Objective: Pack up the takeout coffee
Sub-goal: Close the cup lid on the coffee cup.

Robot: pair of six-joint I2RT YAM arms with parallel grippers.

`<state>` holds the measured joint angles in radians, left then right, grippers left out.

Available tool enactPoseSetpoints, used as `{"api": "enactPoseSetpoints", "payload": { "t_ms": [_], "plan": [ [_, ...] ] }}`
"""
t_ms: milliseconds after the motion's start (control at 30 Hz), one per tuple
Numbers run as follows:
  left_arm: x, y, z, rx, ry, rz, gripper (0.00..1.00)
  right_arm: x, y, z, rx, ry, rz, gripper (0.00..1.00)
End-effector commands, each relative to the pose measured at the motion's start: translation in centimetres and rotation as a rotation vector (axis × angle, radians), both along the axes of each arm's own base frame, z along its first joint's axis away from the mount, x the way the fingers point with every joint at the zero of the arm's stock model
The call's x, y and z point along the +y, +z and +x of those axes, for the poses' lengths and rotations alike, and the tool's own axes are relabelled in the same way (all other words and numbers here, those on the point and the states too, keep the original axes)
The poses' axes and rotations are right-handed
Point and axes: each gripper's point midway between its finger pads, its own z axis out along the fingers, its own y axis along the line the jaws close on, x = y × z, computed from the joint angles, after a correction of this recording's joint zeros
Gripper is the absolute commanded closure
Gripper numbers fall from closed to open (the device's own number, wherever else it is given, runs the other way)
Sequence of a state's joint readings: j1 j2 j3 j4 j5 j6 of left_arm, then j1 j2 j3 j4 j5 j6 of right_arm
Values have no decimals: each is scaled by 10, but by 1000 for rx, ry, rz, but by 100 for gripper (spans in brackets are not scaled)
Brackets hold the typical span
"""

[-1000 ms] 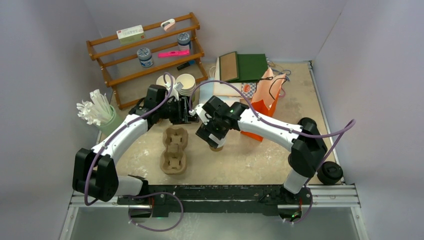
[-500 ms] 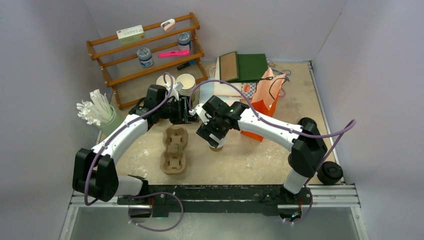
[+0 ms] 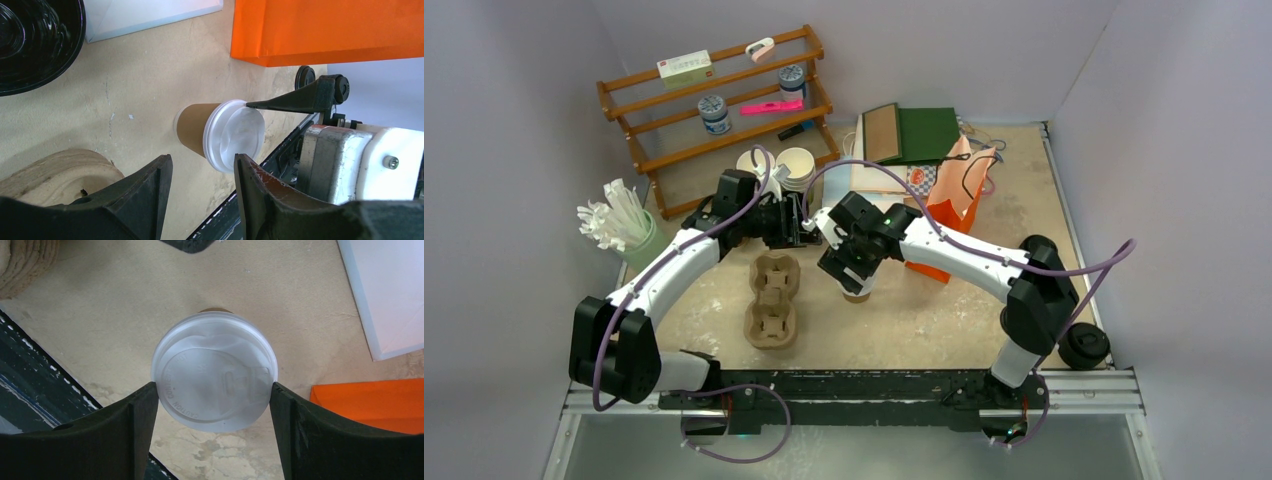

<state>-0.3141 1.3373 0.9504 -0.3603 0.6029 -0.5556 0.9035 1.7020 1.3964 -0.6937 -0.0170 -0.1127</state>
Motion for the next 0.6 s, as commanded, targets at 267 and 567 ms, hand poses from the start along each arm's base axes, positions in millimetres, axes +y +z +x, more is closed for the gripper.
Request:
{"api": "enactPoseSetpoints", "payload": {
  "t_ms": [267,567],
  "plan": [
    [-3,-2,-2,-10,-34,-14,49,-10,-13,-10,11,-36,-6,27],
    [-4,-5,-4,4,-46,-25,49,-15,-29,-17,38,-78,-11,33]
  ]
}}
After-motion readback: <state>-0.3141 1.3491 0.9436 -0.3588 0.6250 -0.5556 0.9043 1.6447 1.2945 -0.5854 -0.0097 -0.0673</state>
